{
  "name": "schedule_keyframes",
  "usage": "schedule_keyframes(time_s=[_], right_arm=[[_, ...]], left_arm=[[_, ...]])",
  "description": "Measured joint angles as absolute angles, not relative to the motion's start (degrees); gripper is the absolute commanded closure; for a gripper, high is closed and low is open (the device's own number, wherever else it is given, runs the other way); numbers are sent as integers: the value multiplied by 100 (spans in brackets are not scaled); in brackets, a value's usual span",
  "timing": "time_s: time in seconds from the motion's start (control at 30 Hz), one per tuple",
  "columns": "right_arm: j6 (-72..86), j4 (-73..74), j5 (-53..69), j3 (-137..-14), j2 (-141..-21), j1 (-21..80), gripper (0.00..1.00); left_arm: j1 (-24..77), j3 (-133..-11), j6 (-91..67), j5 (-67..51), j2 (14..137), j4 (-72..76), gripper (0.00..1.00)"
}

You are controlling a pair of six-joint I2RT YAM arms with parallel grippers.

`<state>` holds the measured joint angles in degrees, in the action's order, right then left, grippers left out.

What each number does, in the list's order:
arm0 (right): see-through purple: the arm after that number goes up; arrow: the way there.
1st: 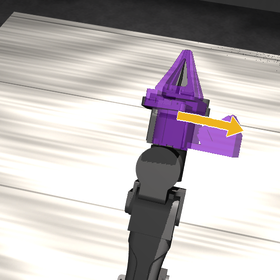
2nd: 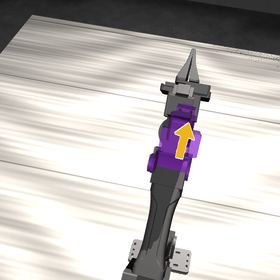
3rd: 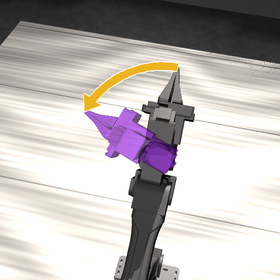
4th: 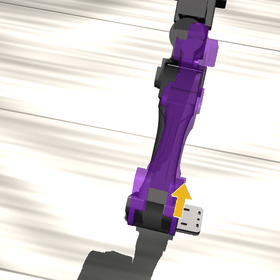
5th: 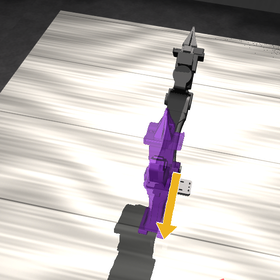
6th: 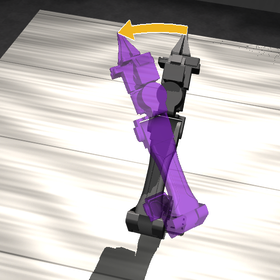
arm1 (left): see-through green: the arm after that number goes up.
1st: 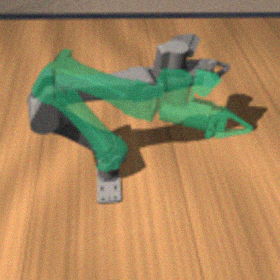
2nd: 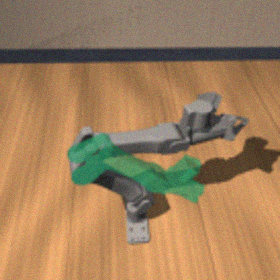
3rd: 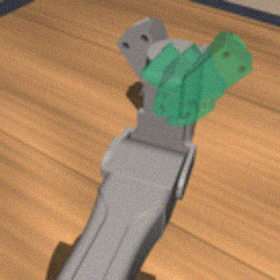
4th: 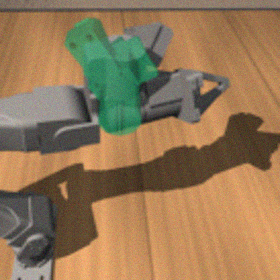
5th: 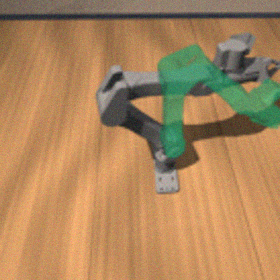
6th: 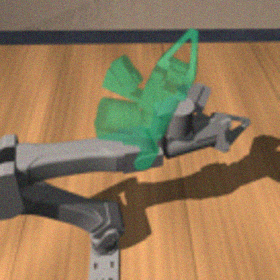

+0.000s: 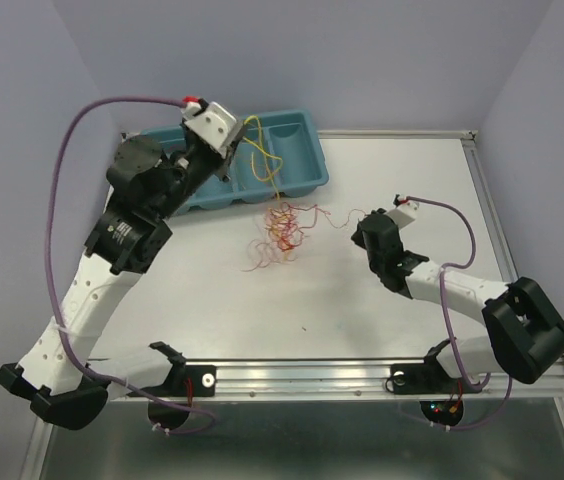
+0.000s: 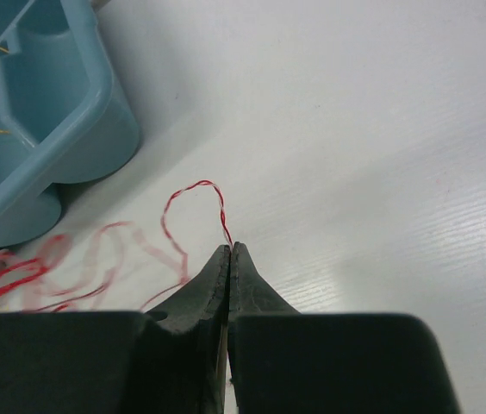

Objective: Untangle the cables

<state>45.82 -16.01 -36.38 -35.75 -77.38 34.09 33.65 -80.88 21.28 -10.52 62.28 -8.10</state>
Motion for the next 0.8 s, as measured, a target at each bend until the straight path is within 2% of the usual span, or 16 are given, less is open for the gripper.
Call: schedule_keyframes(time_s=[0.13, 0.27, 0.37, 0.4, 0.43, 0.47, 0.53, 0.6, 0.8], right_arm=[[4657, -1575, -3669, -3573, -7736, 3409, 100], [4703, -1553, -3710, -3551, -7690, 3409, 99], [4718, -1531, -3765, -3448, -7507, 3409, 98], [4716, -1529, -3778, -3417, -7422, 3409, 90], [4707, -1525, -3776, -3400, -7341, 3409, 48], [4654, -1507, -3767, -3400, -7295, 3409, 32], [4303, -1542, -3422, -3400, -7168, 3400, 9], [3924, -1850, -2755, -3286, -6969, 3378, 5], [3020, -3341, -674, -2567, -6075, 3378, 4]], left_arm=[[3363, -9504, 1986, -703, 6532, -797, 100], [3358, -10901, 1737, -860, 7022, -945, 100], [3361, -11201, 1594, -947, 7146, -1024, 100], [3361, -11207, 1557, -954, 7148, -1046, 100], [3361, -11207, 1525, -952, 7148, -1072, 100], [3361, -11181, 1485, -958, 7146, -1072, 100], [3354, -11104, 1435, -1057, 7120, -1072, 100], [3350, -10947, 1356, -1260, 7070, -1046, 100], [3350, -10123, 1013, -2215, 6936, -882, 100]])
